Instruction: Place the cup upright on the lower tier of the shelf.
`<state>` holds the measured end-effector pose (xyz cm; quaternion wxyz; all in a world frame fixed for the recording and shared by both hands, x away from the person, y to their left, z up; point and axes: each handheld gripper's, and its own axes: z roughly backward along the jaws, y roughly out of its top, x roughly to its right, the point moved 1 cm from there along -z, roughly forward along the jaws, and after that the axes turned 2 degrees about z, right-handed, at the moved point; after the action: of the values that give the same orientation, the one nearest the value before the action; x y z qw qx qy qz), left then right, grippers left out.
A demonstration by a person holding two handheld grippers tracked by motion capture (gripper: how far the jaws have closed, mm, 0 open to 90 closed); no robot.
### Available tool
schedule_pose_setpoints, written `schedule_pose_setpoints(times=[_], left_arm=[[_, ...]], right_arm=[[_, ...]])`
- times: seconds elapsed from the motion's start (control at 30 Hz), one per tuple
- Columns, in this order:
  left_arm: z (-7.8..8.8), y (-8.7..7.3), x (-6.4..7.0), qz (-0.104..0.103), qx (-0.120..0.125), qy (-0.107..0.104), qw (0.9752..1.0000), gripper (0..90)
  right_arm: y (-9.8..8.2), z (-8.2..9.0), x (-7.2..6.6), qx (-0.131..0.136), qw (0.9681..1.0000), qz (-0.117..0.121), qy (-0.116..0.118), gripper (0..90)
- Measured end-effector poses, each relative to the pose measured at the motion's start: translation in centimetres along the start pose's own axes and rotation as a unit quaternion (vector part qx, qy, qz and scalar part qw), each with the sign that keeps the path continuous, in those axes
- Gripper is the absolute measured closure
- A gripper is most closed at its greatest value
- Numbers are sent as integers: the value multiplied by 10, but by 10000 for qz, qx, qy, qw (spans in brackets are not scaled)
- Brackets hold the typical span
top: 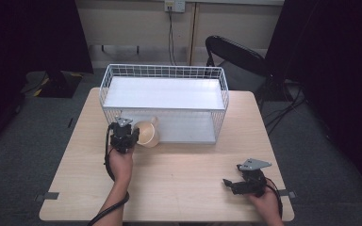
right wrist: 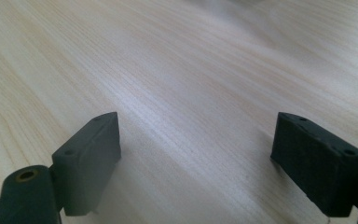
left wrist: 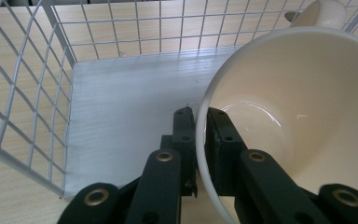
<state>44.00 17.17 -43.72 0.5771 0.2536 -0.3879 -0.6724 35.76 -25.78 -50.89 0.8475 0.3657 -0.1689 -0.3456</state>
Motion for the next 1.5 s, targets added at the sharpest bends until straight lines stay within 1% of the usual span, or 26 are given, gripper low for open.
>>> schedule_pose_setpoints(times=[0.27, 0.43, 0.53, 0.6, 0.63, 0.73, 0.87, 0.9, 1.13, 1.17, 1.27, 1.4, 1.5], left_arm=[[-5, 1, 3, 6, 70, 123, 9999, 834], [-9, 0, 5, 65, 173, 214, 9996, 833], [-10, 1, 6, 66, 168, 250, 9995, 833], [-11, 0, 6, 91, 214, 266, 9994, 833], [-13, 0, 7, 119, 232, 297, 9992, 833], [-15, -1, 7, 115, 231, 358, 9990, 833], [-18, -1, 7, 165, 265, 376, 9988, 832], [-20, -2, 7, 215, 253, 365, 9988, 832], [-23, -2, 6, 274, 296, 403, 9984, 831], [-24, -2, 6, 307, 317, 416, 9982, 830], [-24, -2, 7, 309, 344, 425, 9980, 827], [-23, -1, 8, 385, 450, 389, 9975, 815], [-22, 0, 8, 363, 461, 372, 9976, 809]], right_arm=[[0, 0, 0, 1, 10000, 1, 4, 148], [0, 0, 0, 8, 10000, -2, 10, 148], [0, 0, 0, 9, 10000, -2, 11, 148], [0, 0, 0, 9, 10000, 0, 11, 148], [0, 0, 0, 9, 10000, -1, 11, 148], [0, 0, 0, 10, 10000, -2, 12, 148], [0, 0, 0, 10, 10000, 0, 13, 149], [0, 0, 0, 11, 10000, 1, 13, 149], [0, 0, 0, 14, 10000, 0, 13, 149], [0, 0, 0, 14, 10000, 1, 13, 149], [0, 0, 0, 14, 10000, -1, 12, 149], [-1, 1, 0, 8, 10000, -5, 15, 149], [-1, 1, -1, 0, 10000, -8, 24, 149]])
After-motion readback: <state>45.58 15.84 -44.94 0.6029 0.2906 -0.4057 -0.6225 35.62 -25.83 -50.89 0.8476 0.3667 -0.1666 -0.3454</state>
